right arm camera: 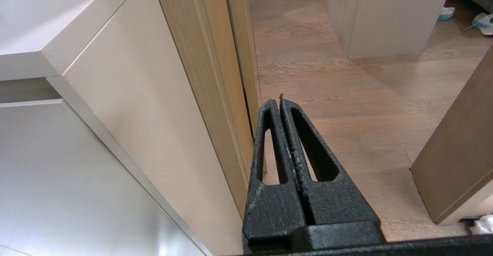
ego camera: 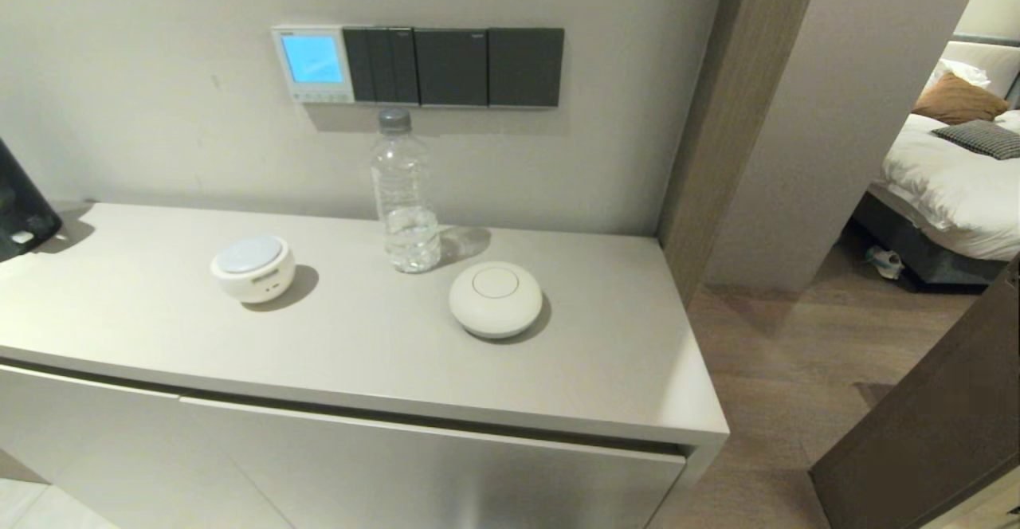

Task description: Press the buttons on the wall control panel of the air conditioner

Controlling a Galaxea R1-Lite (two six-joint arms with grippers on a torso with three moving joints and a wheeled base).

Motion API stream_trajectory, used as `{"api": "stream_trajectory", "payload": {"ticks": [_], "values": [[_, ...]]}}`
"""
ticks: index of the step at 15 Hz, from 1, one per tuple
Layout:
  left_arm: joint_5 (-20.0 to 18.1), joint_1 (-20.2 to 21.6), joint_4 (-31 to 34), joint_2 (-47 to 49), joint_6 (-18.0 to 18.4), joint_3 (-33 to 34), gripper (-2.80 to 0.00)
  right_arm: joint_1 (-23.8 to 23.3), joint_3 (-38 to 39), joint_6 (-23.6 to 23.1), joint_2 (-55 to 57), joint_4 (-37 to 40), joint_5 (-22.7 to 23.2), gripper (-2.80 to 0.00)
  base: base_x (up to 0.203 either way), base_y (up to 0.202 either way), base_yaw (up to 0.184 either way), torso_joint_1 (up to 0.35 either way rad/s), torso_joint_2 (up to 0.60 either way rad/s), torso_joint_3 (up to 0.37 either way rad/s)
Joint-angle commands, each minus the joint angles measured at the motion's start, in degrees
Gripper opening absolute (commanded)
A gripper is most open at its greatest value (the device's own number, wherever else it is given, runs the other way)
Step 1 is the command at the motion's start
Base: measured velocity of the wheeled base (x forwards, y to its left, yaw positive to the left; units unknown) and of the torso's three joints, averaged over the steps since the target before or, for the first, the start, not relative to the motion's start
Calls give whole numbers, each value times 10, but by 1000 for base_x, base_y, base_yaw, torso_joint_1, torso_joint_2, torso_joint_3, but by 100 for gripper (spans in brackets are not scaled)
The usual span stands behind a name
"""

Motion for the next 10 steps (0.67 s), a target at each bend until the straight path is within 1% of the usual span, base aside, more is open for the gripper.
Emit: {"api": "stream_trajectory", "payload": {"ticks": [1,4,6,8,10], "values": [[-2,-1,13,-56,1,5,-280,0,2,0,0,0,0,-280,0,0,0,0,0,0],[-1,-1,2,-59,4,10,-280,0,2,0,0,0,0,-280,0,0,0,0,0,0],[0,-1,-22,-59,26,20,-280,0,2,0,0,0,0,-280,0,0,0,0,0,0],[-7,-1,-22,-60,23,20,-280,0,2,0,0,0,0,-280,0,0,0,0,0,0],[-3,-1,-19,-60,9,20,-280,0,2,0,0,0,0,-280,0,0,0,0,0,0]]}}
